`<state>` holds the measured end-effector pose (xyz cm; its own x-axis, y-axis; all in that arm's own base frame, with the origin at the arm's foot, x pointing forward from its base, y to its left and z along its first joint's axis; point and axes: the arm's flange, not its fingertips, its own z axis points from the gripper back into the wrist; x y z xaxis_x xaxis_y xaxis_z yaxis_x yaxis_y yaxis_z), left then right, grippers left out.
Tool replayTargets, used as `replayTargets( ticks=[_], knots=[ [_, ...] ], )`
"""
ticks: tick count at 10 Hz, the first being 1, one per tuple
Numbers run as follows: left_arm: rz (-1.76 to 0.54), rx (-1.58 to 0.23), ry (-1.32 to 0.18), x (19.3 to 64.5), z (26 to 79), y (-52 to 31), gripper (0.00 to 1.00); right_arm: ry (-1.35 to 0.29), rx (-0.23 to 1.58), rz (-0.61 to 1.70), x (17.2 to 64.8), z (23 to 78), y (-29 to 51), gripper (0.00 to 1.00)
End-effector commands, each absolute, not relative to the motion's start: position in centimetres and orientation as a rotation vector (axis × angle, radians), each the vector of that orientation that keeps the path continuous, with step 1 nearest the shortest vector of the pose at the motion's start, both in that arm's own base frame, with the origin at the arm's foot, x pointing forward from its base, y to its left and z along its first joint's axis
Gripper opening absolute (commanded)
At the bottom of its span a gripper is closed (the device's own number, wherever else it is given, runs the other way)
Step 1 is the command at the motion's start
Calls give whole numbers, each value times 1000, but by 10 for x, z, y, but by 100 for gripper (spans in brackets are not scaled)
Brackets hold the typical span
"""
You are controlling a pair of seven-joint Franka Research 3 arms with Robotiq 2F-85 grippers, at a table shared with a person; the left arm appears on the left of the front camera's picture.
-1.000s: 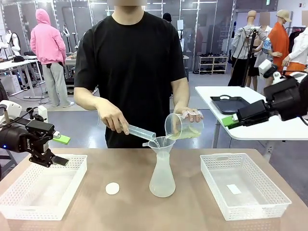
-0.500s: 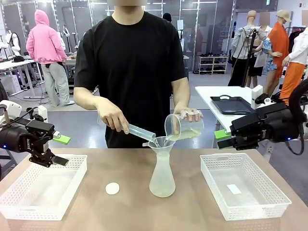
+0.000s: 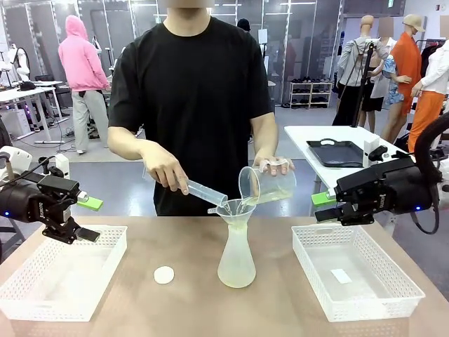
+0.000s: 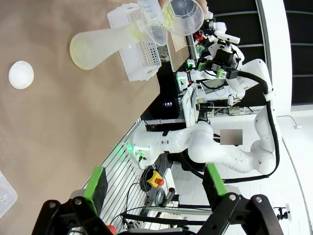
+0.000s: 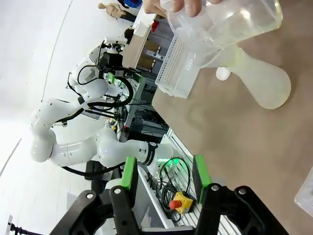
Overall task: Prepare the solutions needed for the experiment.
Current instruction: Once the solution is in the Big flask , pick up the Plastic Funnel and place it back into the right Organizing basket.
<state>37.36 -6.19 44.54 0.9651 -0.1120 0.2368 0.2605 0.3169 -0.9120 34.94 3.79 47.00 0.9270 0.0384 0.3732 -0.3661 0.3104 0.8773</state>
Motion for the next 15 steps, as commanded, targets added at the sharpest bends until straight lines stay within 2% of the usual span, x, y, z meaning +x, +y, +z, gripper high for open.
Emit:
replayTargets(
  ticks=[1, 6, 8, 10, 13, 15],
  knots=[
    [-250, -1246, -145, 374, 447, -64, 100, -312, 1229, 283, 349, 472, 39, 58],
    [-250, -1246, -145, 374, 447, -64, 100, -305, 1227, 275, 349, 471, 38, 58],
    [-250, -1246, -145, 374, 447, -64, 100, -265, 1370, 89, 360, 470, 19, 58],
    [-250, -1246, -145, 374, 447, -64, 100, -204, 1397, 8, 365, 462, 14, 58],
    [-250, -1246, -145, 374, 447, -64, 100, -197, 1450, 14, 365, 458, 14, 58],
    [-250, -1246, -145, 374, 447, -64, 100, -207, 1399, 32, 363, 451, 12, 58]
  ],
)
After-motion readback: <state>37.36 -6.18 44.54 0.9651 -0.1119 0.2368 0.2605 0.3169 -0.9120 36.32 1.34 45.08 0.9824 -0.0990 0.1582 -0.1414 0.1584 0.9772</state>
